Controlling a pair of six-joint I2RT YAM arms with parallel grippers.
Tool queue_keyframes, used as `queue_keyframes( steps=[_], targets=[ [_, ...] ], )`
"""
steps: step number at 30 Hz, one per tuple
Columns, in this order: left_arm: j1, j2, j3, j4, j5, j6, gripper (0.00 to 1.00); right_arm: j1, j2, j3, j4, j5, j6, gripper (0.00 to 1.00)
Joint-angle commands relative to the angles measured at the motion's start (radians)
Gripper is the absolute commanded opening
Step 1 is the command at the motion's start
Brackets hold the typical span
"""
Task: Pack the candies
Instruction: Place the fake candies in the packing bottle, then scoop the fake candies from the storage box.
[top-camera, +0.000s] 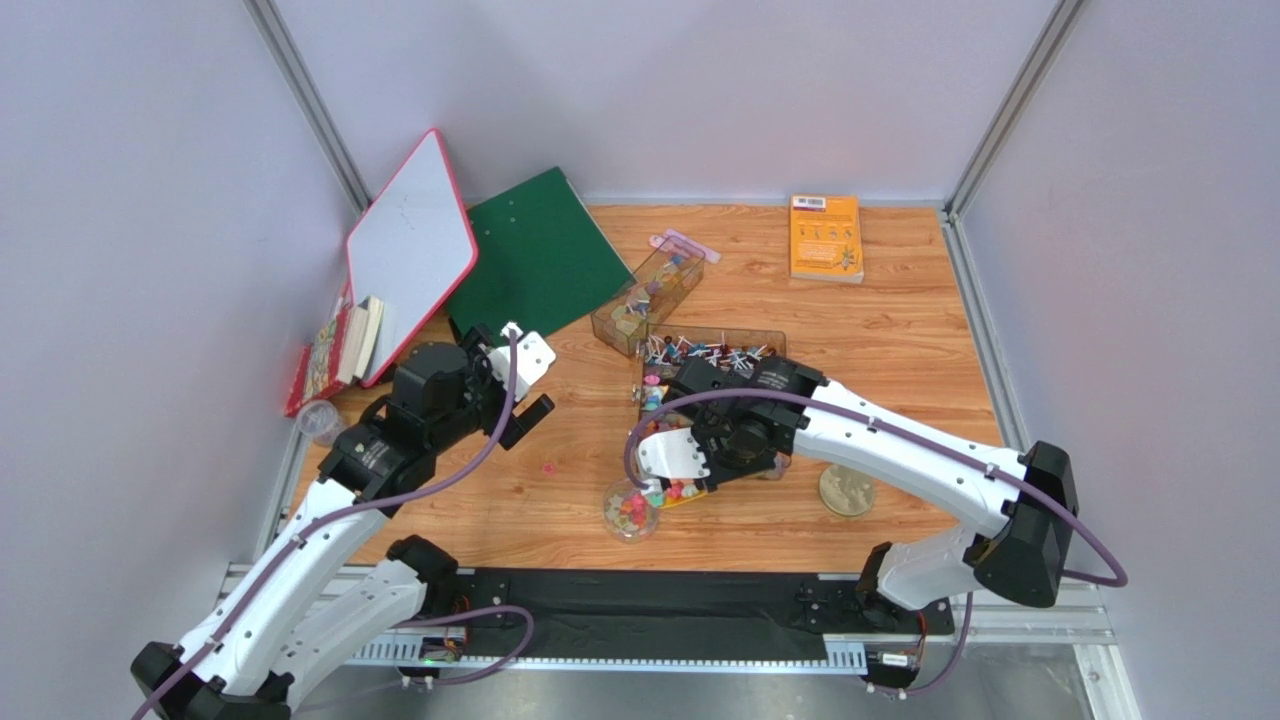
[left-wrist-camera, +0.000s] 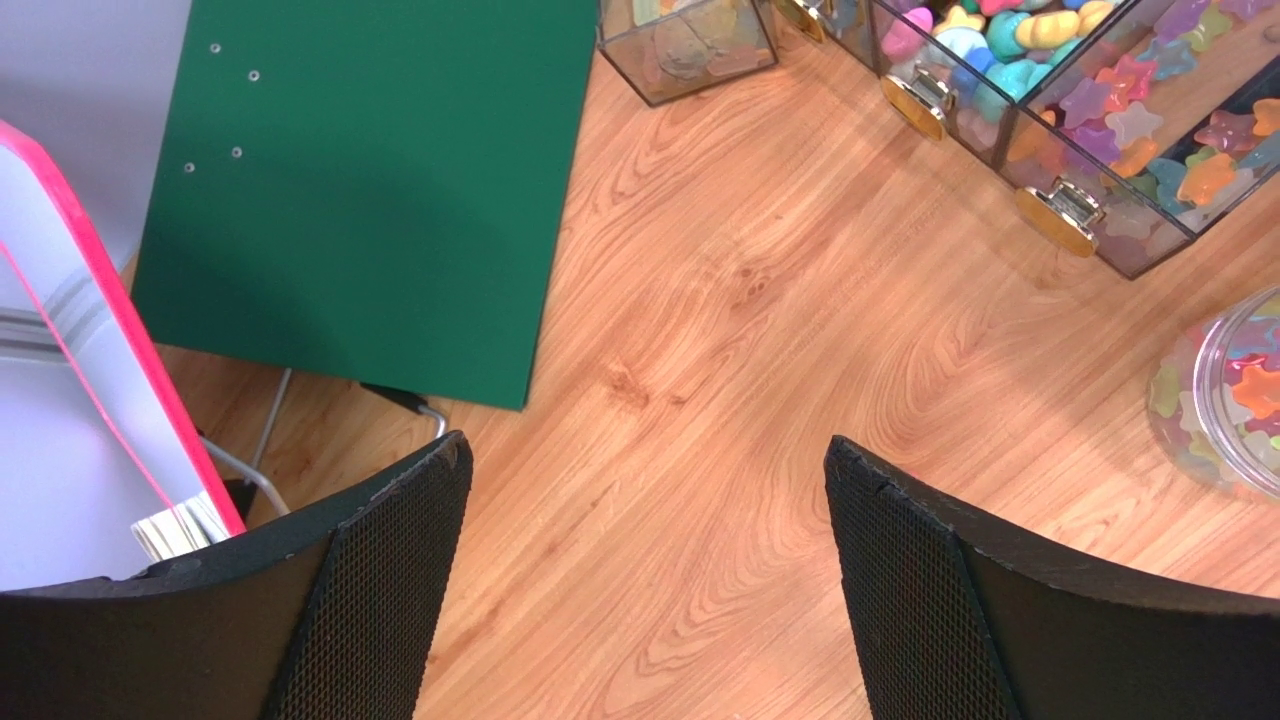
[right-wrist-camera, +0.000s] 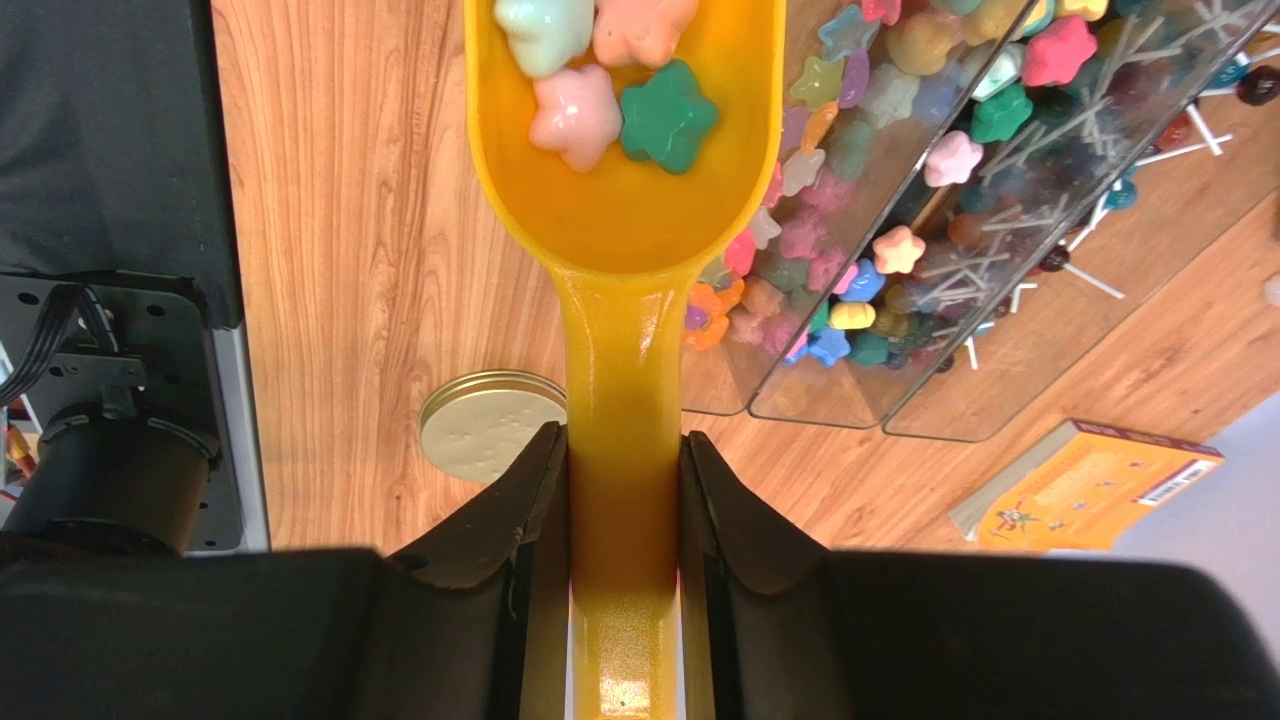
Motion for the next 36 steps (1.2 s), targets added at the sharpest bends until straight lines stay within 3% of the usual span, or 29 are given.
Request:
queue_keyframes(
  steps=[1, 23, 26, 30, 36],
  targets=[
    [0.004, -0.025, -0.013, 0.024, 0.009, -0.028, 0.93, 0.036, 0.034, 0.079, -0.049, 0.096, 0.033, 0.00],
    [0.004, -0.033, -0.001, 0.048, 0.009, -0.021, 0.93, 0.077, 0.017, 0.089, -0.087, 0.158, 0.047, 0.00],
    [0.004, -0.009, 0.018, 0.037, 0.022, -0.009, 0.93, -0.014, -0.027, 0.079, -0.055, 0.107, 0.036, 0.00],
    [0.004, 0.065, 0.058, 0.037, 0.059, 0.018, 0.93, -0.291, -0.052, 0.107, 0.014, 0.064, -0.087, 0.00],
    [0.004, 0.204, 0.116, 0.055, 0.072, 0.034, 0.92, -0.540, 0.077, 0.236, 0.032, 0.064, -0.275, 0.00]
  ],
)
